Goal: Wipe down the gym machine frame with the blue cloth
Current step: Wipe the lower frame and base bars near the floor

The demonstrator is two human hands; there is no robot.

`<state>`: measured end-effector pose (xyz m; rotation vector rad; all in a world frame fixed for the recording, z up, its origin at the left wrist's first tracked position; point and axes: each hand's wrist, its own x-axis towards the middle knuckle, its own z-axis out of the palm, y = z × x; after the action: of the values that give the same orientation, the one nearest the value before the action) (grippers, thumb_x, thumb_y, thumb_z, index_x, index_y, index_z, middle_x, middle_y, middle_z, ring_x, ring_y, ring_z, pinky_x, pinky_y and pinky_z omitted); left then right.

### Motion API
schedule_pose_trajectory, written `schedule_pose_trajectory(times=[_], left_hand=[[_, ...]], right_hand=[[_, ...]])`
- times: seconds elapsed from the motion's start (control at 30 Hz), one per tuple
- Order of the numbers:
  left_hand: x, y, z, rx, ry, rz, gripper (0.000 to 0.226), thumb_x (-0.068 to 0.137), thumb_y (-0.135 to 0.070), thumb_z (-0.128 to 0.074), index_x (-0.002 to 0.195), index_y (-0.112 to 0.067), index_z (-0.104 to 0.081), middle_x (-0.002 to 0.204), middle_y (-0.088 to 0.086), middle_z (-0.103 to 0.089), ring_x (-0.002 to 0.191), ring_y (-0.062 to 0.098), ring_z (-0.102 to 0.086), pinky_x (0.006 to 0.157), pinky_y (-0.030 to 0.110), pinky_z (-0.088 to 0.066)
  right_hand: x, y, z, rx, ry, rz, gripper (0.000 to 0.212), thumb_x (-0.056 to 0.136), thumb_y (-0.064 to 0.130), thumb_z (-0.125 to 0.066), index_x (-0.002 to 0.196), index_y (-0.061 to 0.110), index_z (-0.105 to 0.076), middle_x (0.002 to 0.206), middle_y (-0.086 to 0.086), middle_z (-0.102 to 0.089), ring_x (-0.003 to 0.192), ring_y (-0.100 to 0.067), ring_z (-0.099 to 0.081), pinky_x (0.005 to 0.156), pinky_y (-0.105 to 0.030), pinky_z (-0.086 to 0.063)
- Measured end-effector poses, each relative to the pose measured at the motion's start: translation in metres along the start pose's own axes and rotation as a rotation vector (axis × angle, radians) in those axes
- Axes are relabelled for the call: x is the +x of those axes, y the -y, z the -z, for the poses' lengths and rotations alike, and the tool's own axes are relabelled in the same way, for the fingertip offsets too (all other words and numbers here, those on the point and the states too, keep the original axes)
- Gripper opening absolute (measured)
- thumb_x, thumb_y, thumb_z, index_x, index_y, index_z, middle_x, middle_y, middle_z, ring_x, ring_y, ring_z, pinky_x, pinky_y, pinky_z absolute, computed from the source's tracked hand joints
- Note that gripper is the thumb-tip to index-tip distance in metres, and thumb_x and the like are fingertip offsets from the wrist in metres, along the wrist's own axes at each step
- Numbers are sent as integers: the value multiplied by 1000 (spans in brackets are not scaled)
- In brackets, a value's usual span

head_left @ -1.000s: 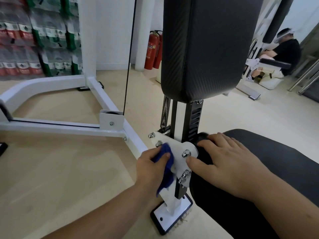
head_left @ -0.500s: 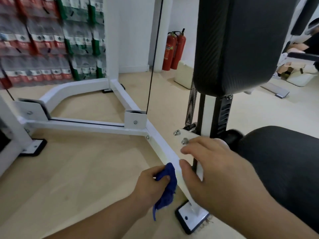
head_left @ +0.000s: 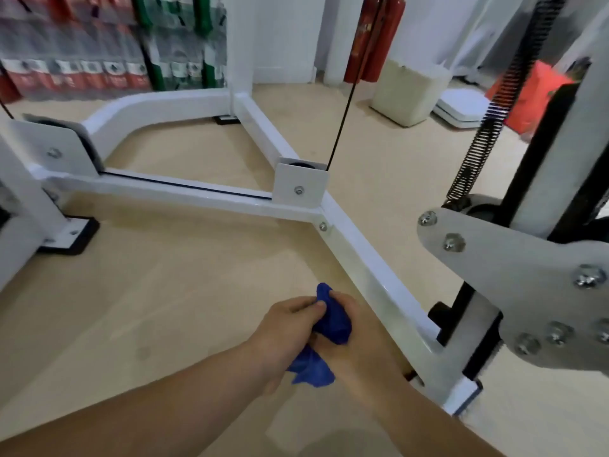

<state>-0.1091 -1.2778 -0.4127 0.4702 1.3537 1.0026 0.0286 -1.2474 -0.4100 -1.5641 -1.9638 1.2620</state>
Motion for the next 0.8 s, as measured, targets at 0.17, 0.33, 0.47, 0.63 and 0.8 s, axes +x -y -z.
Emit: schedule_pose_trajectory(times=[0.17, 0.33, 0.47, 0.63, 0.8], left_hand=[[45, -8, 20, 14, 193, 63, 29, 103, -28, -54, 117, -13, -74, 122, 10, -72, 111, 28, -69, 98, 38, -56], [115, 0, 80, 1273, -59, -201, 61, 100, -45, -52, 156, -37, -31, 166, 0, -22, 151, 22, -22, 120, 34, -26], [137, 15, 112, 1614, -51, -246, 73, 94, -65, -46, 157, -46, -15, 169, -5, -7, 154, 23, -8, 125, 41, -14], [143, 35, 139, 1505, -80, -415, 74, 88, -82, -31, 155, -57, -12, 168, -18, -2, 154, 13, -5, 122, 32, -2], [152, 47, 146, 1515, -75, -439, 73, 90, -81, -22, 156, -55, -2, 168, -16, 11, 156, 13, 8, 124, 37, 6]], right_hand=[[48, -20, 2, -43, -155, -73, 22, 86, 20, -71, 93, 36, -58, 82, 2, -69, 78, -16, -69, 69, -35, -57], [91, -29, 15, -476, -237, 73, 10, 94, 21, -61, 98, 29, -57, 87, 7, -54, 70, -14, -57, 58, -33, -48], [122, -37, 33, -693, -265, 113, 35, 95, 25, -63, 129, 28, -56, 101, 8, -46, 74, -16, -54, 62, -33, -49], [163, -34, 19, -1001, -195, 198, 30, 93, 26, -65, 123, 25, -60, 100, 2, -47, 82, -21, -52, 60, -34, -48], [201, -39, 10, -1289, -227, 551, 25, 72, 6, -79, 95, 13, -71, 97, -7, -54, 79, -30, -53, 64, -39, -46]])
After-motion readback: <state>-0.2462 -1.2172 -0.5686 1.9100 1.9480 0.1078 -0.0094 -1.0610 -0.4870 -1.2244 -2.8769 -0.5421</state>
